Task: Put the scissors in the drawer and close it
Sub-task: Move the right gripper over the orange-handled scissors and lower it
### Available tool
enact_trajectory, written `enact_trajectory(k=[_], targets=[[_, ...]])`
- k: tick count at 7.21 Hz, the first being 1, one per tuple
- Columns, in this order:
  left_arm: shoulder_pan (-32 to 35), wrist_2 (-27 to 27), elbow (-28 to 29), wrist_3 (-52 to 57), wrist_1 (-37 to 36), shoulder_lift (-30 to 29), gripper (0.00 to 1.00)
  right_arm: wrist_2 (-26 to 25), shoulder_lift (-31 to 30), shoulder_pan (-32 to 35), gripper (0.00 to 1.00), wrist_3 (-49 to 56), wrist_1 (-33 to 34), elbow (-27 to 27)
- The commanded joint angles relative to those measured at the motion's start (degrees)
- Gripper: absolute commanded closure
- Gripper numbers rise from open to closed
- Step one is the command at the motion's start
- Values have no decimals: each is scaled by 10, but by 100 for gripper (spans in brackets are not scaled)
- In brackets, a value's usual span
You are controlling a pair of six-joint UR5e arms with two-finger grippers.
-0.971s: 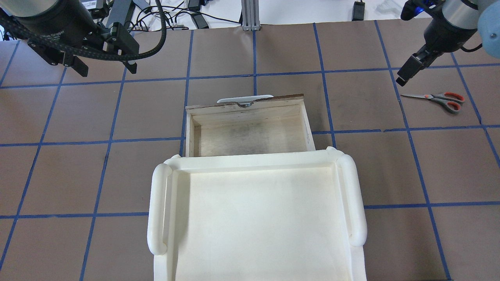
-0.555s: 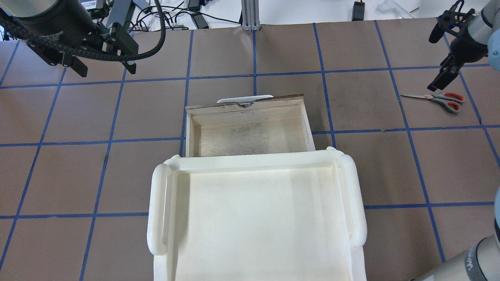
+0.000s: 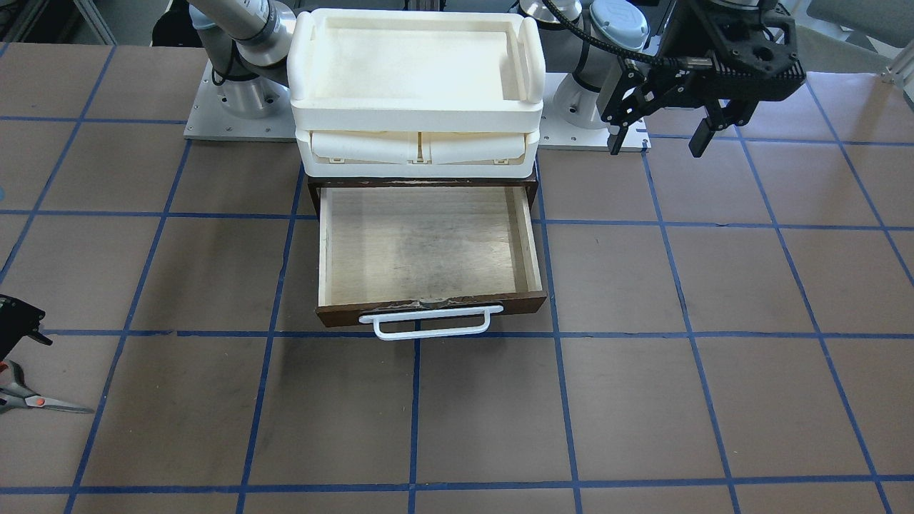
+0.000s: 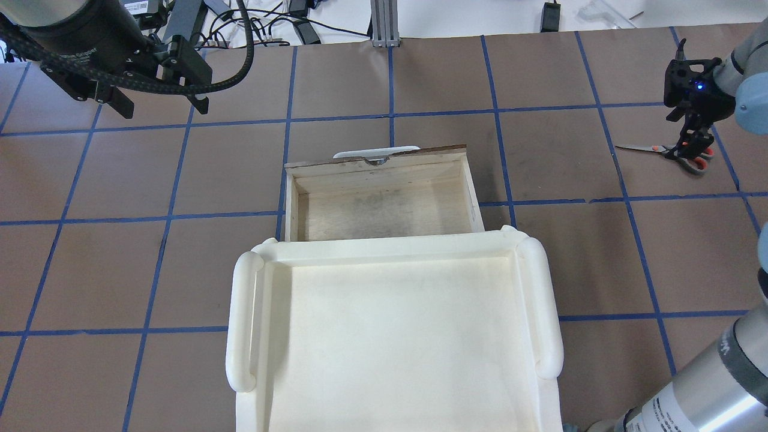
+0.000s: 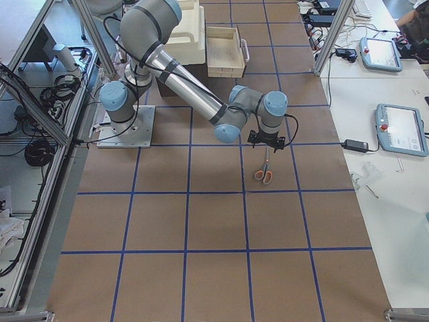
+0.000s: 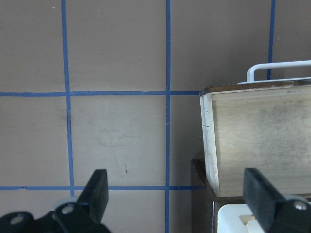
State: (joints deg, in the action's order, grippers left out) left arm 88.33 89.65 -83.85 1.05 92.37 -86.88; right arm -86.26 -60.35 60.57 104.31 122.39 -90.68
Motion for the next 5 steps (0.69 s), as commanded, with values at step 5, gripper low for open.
enact_trajectory(k=[5], targets=[[0, 2, 0, 0, 0, 0, 0, 9, 74, -18, 0, 85, 4, 46]])
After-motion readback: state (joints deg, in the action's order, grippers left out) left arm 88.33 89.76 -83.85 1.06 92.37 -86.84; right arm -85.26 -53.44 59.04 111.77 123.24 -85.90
